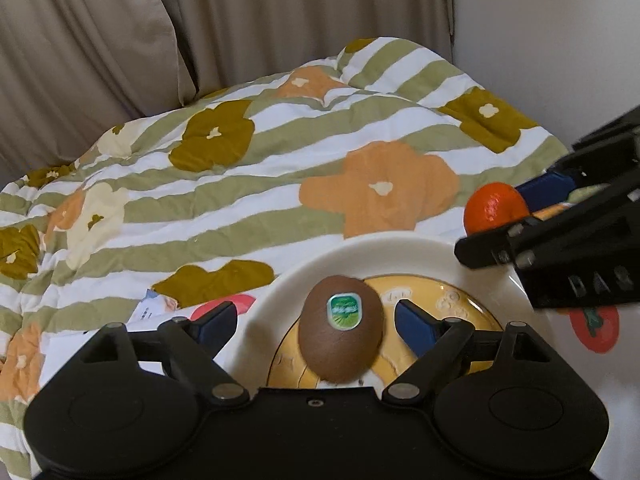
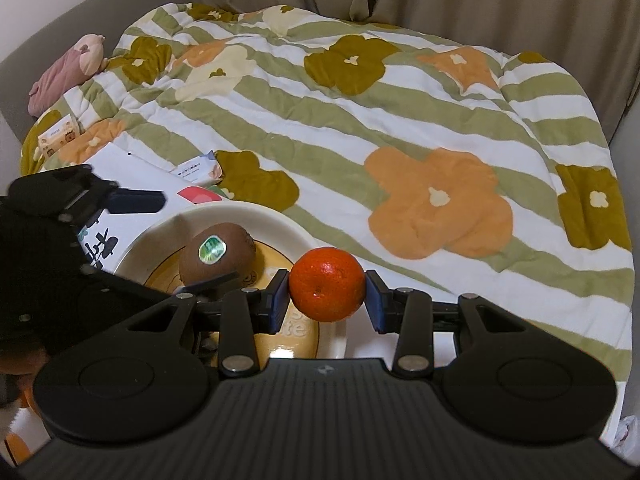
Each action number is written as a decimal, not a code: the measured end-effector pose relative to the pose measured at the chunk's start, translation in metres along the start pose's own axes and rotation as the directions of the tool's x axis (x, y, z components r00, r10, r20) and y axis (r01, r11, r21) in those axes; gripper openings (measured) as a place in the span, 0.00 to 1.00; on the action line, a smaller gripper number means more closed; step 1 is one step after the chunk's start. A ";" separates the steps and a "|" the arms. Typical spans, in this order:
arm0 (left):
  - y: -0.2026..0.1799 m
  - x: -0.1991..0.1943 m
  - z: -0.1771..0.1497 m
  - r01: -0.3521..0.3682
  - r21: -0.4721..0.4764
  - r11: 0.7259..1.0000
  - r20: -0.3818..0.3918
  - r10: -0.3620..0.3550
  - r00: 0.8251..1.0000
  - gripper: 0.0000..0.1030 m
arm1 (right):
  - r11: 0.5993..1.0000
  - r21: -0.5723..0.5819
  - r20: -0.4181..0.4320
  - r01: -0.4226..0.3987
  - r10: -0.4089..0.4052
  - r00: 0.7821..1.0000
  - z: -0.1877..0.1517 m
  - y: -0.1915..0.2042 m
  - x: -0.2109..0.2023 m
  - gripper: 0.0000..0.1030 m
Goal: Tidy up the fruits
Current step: 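Carry the kiwi and tangerine to the duck bowl and release both, then lift both open tools away from the bowl back over the fruit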
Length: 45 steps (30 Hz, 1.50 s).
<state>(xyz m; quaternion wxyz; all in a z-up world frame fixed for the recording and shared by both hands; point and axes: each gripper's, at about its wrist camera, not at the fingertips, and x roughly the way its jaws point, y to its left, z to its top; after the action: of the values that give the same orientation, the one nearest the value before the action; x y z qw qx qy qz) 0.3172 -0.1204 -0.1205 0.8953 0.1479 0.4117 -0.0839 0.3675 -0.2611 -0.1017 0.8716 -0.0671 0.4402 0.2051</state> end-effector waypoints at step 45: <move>0.016 -0.095 -0.038 -0.043 -0.145 0.988 0.068 0.054 0.996 0.91 | 0.981 -0.195 0.096 0.018 0.001 0.995 -0.021 0.047 -0.020 1.00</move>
<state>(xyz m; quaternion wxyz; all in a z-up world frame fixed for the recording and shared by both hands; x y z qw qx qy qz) 0.2326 -0.0900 -0.0687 0.9196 0.0900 0.3806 -0.0376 0.3218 -0.2305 -0.0959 0.8817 -0.1445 0.3755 0.2465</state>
